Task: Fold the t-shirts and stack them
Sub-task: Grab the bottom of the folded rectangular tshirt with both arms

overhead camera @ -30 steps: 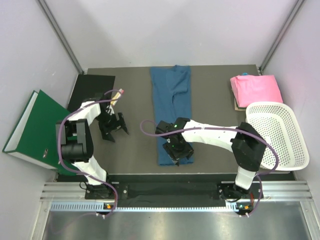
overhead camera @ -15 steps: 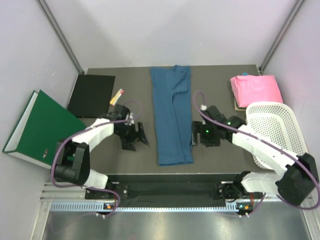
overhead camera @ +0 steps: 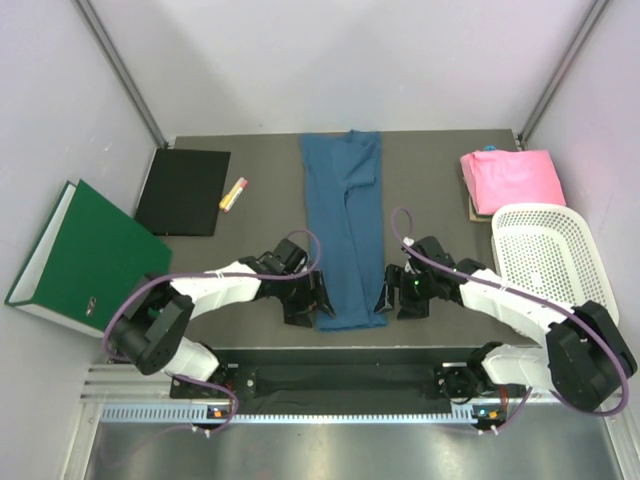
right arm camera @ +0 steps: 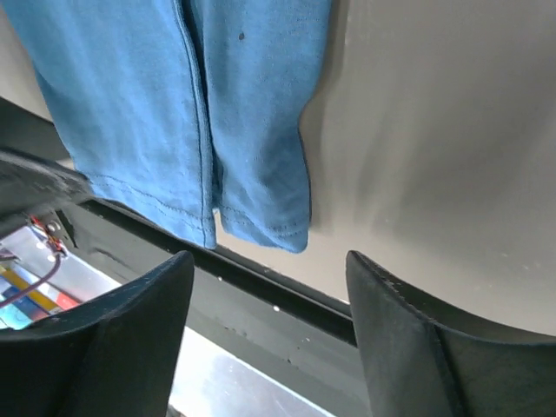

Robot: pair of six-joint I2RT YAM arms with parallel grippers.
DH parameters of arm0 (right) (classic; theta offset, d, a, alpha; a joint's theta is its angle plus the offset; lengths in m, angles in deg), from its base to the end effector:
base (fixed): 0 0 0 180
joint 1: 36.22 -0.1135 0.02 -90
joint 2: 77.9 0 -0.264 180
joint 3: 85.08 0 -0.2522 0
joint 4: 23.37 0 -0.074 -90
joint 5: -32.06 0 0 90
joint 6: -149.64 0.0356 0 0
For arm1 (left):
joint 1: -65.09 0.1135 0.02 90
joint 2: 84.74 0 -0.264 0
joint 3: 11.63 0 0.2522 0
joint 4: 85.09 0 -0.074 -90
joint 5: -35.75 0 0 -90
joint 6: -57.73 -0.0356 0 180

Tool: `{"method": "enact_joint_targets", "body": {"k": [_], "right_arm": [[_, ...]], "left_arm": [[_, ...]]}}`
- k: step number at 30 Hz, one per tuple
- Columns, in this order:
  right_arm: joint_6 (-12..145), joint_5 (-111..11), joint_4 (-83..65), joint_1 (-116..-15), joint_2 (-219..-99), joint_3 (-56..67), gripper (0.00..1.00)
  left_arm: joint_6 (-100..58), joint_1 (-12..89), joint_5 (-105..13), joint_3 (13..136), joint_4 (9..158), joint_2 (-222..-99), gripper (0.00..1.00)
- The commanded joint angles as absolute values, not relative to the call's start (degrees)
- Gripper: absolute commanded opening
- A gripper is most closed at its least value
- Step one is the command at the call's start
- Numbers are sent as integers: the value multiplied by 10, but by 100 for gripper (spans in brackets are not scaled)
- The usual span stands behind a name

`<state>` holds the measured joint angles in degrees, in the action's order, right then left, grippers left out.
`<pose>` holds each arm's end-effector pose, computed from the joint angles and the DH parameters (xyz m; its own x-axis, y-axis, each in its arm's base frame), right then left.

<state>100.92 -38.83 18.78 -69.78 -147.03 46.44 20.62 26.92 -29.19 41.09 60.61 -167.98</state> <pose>0.1695 0.1264 0.1755 -0.9839 0.0954 -0.1514 0.0027 0.8539 0.5204 0.1883 -0.1672 0.1514 -0.9887 -0.1417 0.0490 -0.1441 0.8085 -0.5706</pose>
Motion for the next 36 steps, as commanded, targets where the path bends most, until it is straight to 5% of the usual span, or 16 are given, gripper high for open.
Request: {"method": "enact_joint_targets", "body": {"k": [1,9,15,18,22,36], "right_arm": [[1030,-378,106,-694,-1471,493,66],[1034,-379,73,-698,-1518,518,54],[1025,-403,38,-698,-1538,524,50],[1012,-397,23,-699,-1557,524,28],[990,-391,33,-699,-1567,519,0],[953,-427,127,-699,-1484,527,0]], "left_arm": [[278,218,-335,402,662,-1695,73],[311,192,-384,398,637,-1713,40],[326,192,-414,394,622,-1694,30],[333,192,-425,390,615,-1684,28],[336,192,-441,389,585,-1669,0],[346,192,-480,359,502,-1614,0]]}}
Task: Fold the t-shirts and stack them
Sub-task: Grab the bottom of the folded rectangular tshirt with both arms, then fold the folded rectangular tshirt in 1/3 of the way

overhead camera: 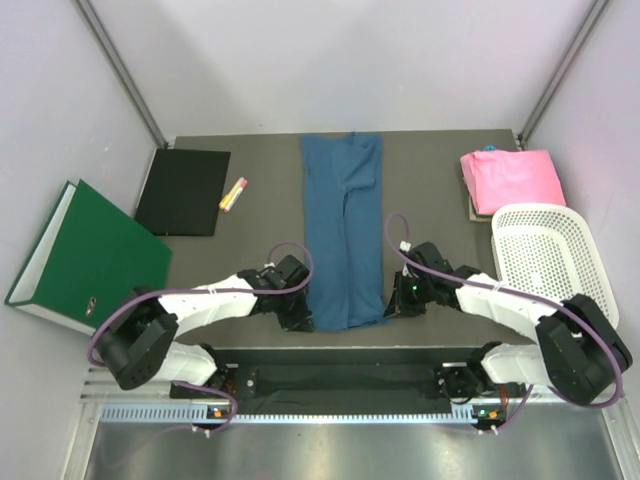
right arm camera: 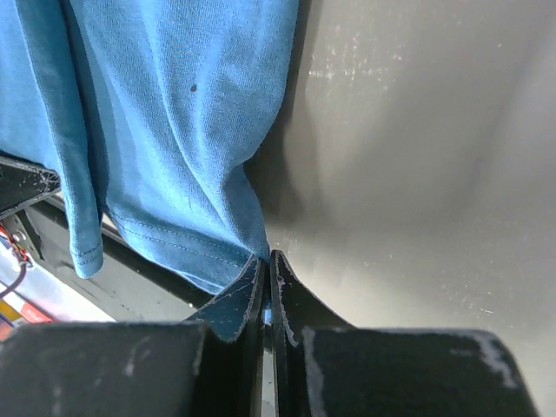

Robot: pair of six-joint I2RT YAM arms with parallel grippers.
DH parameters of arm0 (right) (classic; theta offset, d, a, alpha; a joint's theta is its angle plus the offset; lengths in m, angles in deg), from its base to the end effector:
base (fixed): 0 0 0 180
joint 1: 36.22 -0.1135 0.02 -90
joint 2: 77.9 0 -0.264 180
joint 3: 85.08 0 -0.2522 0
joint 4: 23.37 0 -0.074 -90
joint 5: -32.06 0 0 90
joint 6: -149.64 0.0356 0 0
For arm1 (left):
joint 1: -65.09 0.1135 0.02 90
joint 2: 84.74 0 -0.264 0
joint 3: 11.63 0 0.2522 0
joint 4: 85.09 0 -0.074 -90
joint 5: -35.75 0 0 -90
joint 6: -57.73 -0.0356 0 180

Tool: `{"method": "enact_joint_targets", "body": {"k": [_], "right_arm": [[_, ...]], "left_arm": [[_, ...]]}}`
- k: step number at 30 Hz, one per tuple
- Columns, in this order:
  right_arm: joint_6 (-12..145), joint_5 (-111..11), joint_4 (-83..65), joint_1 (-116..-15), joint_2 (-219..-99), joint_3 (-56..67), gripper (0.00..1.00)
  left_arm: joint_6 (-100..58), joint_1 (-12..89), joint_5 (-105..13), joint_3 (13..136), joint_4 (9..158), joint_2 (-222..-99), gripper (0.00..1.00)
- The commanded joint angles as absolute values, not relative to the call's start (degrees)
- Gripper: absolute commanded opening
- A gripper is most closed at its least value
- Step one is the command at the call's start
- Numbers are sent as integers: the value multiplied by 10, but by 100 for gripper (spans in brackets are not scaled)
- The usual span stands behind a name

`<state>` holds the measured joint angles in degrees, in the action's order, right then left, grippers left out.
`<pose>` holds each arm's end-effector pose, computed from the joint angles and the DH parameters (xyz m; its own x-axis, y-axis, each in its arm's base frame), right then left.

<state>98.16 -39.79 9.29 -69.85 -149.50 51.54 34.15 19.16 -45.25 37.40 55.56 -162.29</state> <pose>0.1698 0.1263 0.1505 -0.9755 0.0619 -0.2113 -0.0575 0.8547 0.5160 0.1531 -0.1661 0.1498 -0.9457 -0.3246 -0.0179 -0.2902 0.8679 -0.4032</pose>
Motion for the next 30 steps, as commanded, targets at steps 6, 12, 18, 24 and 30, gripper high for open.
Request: {"method": "enact_joint_targets", "body": {"k": [6,12,18,24,30], "right_arm": [[946,-395,125,-699,-1476,506,0],[928,-391,177,-698,-1459,425,0],[882,-434,228,-697,-1486,299,0],[823,-488,238,-691,-1572,196,0],[783,-521,230,-677,-1667,106,0]], "left_arm": [[323,192,-496,429,450,-1623,0],[294,195,-579,590,345,-1625,0],[252,215,-627,747,286,-1675,0],[199,275,-616,827,281,-1734,0],[144,345,-589,872,312,-1796,0]]}}
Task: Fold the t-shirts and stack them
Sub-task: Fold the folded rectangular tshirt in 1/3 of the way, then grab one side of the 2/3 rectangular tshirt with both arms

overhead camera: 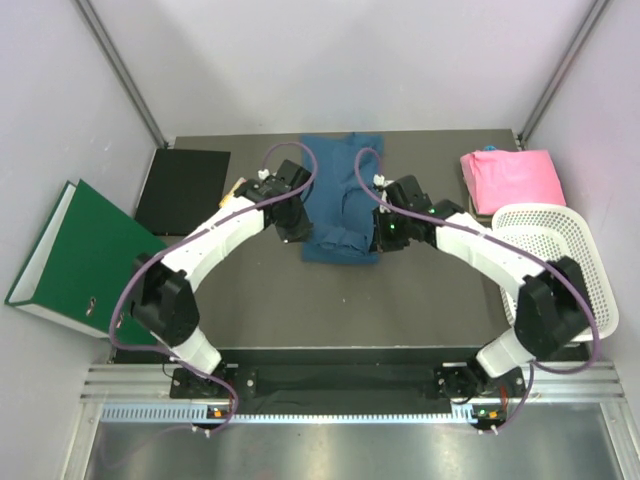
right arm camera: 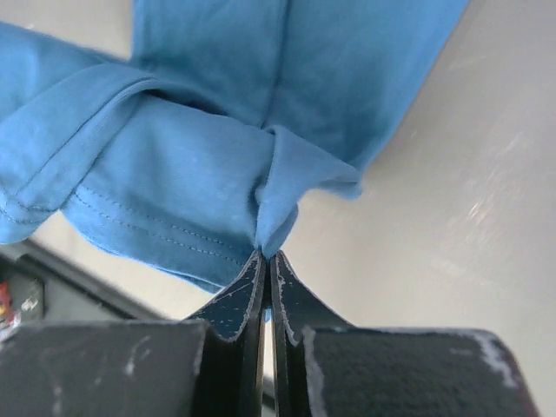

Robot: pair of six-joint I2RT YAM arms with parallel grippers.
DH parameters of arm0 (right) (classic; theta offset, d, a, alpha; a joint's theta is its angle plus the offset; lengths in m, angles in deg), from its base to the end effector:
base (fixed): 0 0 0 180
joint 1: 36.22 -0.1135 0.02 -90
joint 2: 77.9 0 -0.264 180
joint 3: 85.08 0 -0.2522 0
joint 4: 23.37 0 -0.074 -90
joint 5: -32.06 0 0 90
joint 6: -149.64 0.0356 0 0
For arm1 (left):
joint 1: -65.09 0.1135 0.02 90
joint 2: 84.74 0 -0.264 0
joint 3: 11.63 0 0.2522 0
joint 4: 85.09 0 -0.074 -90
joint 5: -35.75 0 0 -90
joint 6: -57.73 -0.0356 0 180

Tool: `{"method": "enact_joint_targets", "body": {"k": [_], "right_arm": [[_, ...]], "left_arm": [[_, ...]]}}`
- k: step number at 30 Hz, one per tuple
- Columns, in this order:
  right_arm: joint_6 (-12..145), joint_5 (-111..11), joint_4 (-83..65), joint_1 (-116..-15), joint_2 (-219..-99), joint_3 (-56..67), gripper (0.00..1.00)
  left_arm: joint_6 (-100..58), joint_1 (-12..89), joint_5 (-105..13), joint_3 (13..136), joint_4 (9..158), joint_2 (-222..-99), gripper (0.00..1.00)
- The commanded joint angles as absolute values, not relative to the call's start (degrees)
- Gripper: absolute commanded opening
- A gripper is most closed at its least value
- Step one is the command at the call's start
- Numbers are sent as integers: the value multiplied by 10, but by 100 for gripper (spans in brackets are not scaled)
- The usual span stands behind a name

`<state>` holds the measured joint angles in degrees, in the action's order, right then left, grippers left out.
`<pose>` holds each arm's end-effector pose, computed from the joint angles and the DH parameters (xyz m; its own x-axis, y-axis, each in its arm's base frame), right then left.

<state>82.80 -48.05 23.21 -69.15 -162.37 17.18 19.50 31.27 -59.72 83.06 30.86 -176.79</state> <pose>0.2570 0.1738 0.2593 -0.8633 -0.0975 -0.4952 -0.3069 0.8804 0.3616 0.2792 -0.1829 0.2929 -0.8569 -0.3672 -0.3619 -0.2536 0.9114 -0.3241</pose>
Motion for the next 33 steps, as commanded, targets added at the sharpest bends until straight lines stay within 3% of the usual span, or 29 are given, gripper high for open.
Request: {"method": "enact_joint_targets", "body": {"k": [1,6,12,13,14,17,18,20,22,28,33], "right_arm": [[778,-527,229,-674,-1691,95,0],[763,-533,219,-651,-1764,15,0],[773,-544,239,-622,-1866,-89,1],[783,-545,243,-617,-1896,-118,3],[787,-546,247,-609,-1910,-131,5],[804,-549,231,-598,-1940,-159,42],[805,-550,208,-597,-1934,-151,65],[818,-575,144,-597,-1890,-105,88],[825,-601,122,-597,-1846,-70,100],[842,-568,158,-585,-1792,-1,99],[874,-522,137,-584,-1747,99,93]], "left_arm": [[130,362,-583,890,317,-1805,0],[77,396,-560,977,317,-1900,0],[30,418,-501,1172,267,-2055,3],[25,421,-493,1192,263,-2087,21],[23,423,-489,1211,253,-2102,52],[24,437,-508,1259,225,-2123,82],[26,443,-513,1245,226,-2117,87],[28,450,-515,1214,246,-2084,91],[29,458,-518,1150,273,-2039,92],[41,458,-478,980,329,-1940,92],[58,456,-446,866,388,-1905,86]]}}
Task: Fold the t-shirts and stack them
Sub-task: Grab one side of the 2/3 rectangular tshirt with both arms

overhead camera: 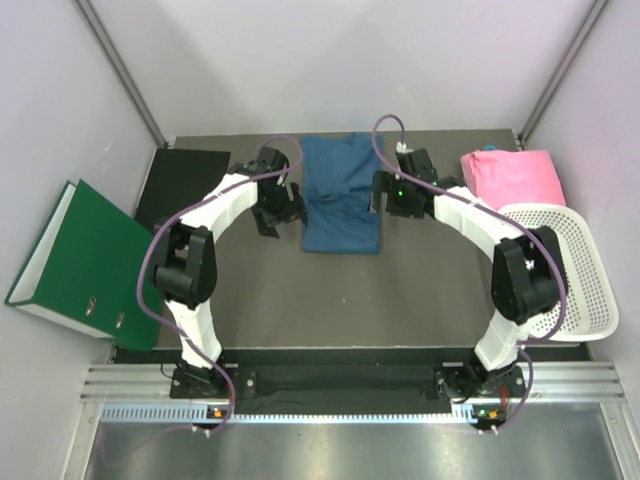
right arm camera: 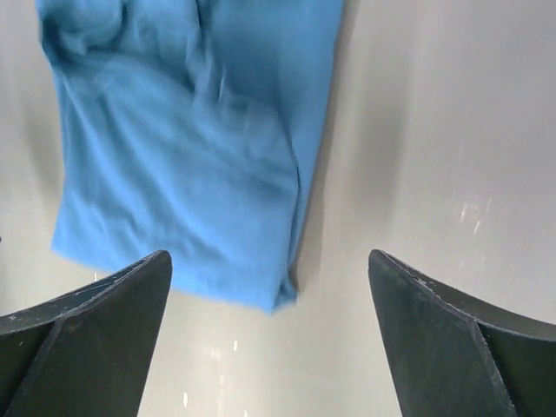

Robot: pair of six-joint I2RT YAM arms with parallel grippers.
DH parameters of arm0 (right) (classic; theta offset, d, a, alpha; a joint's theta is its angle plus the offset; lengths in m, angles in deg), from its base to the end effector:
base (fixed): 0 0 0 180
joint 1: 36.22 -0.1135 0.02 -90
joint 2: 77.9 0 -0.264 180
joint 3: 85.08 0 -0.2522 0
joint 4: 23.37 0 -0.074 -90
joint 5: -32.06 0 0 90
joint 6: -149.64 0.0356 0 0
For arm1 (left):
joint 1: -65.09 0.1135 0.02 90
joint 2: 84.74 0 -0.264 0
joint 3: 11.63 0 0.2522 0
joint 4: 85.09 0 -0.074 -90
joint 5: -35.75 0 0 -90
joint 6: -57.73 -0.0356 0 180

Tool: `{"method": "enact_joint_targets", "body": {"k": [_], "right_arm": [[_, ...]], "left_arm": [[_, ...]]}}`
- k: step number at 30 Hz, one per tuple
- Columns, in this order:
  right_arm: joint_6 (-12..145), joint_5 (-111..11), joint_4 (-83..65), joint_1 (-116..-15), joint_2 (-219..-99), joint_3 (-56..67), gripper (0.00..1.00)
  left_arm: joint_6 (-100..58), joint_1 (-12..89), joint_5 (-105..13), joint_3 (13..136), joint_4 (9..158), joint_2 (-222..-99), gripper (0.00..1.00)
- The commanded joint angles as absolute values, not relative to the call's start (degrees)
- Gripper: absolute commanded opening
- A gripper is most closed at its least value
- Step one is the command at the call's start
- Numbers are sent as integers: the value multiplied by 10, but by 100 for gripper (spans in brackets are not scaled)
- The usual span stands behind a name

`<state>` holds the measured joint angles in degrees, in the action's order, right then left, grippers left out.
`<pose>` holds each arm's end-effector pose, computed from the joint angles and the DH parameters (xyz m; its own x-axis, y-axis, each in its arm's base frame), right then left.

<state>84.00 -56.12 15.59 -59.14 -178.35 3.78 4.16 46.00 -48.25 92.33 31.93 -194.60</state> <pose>0.3585 0.1528 0.2505 -0.7948 0.1116 -0.5966 -0.0888 0.9510 0.2961 0.3768 -0.1343 0.2338 -0.9236 -0.3053 -0.2320 -0.2331 0.9274 -0.2924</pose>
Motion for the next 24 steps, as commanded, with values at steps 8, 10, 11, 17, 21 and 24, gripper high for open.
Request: {"method": "enact_joint_targets", "body": {"k": [8,10,11,17,21,24], "right_arm": [[935,-431,81,-585,-1768,188,87],[943,-413,55,-585,-1780,203,86],[944,-410,51,-585,-1785,203,83],[957,-389,-3,-586,-1820,209,72],[964,-375,-22,-587,-1843,201,37],[964,-370,0,-589,-1844,189,14]], "left_arm": [[87,451,-399,787,462,-1913,78],[90,451,-395,782,483,-1920,77],[92,451,-394,782,489,-1923,77],[96,449,-390,787,516,-1948,65],[92,448,-376,795,519,-1969,37],[91,448,-383,797,500,-1976,0]]}}
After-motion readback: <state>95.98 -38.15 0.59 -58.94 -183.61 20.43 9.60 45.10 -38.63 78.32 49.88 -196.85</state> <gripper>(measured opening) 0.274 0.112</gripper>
